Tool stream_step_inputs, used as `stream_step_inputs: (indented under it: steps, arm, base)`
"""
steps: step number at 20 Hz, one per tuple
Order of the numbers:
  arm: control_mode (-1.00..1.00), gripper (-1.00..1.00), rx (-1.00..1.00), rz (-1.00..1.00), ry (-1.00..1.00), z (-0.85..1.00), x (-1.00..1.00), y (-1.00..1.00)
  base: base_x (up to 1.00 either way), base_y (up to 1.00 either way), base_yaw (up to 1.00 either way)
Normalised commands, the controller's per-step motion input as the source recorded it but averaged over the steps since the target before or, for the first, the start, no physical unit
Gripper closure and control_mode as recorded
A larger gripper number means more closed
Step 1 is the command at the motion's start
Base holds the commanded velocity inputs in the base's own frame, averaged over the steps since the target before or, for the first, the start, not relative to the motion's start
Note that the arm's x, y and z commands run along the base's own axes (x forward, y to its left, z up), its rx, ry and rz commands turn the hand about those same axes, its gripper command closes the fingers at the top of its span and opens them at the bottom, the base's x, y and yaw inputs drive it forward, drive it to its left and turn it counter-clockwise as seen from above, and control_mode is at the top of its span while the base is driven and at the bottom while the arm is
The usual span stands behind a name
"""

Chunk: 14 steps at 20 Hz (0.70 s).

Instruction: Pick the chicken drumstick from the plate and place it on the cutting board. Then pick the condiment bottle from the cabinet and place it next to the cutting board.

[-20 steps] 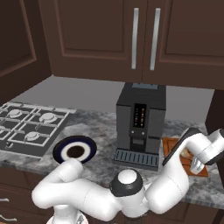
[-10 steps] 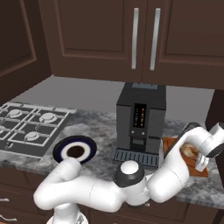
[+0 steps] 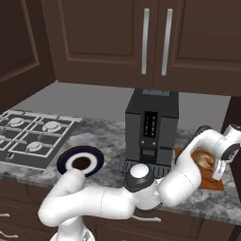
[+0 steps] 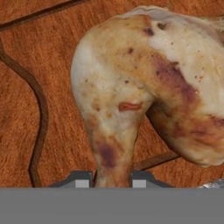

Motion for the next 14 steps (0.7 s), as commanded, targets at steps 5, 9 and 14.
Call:
stream_step_inputs:
  steps: [5, 9, 14]
  arm:
    - [-1.00, 1.00, -0.01, 0.05, 0.00, -0.45, -0.01, 0.09]
    - [-1.00, -1.00, -0.03, 0.06, 0.00, -0.72, -0.15, 0.29]
    - [-1.00, -1.00, -0.04, 0.03, 0.01, -0.44, -0.17, 0.31]
  base:
    - [0.00, 0.00, 0.00]
    - [0.00, 0.00, 0.00]
    - [0.00, 0.00, 0.00]
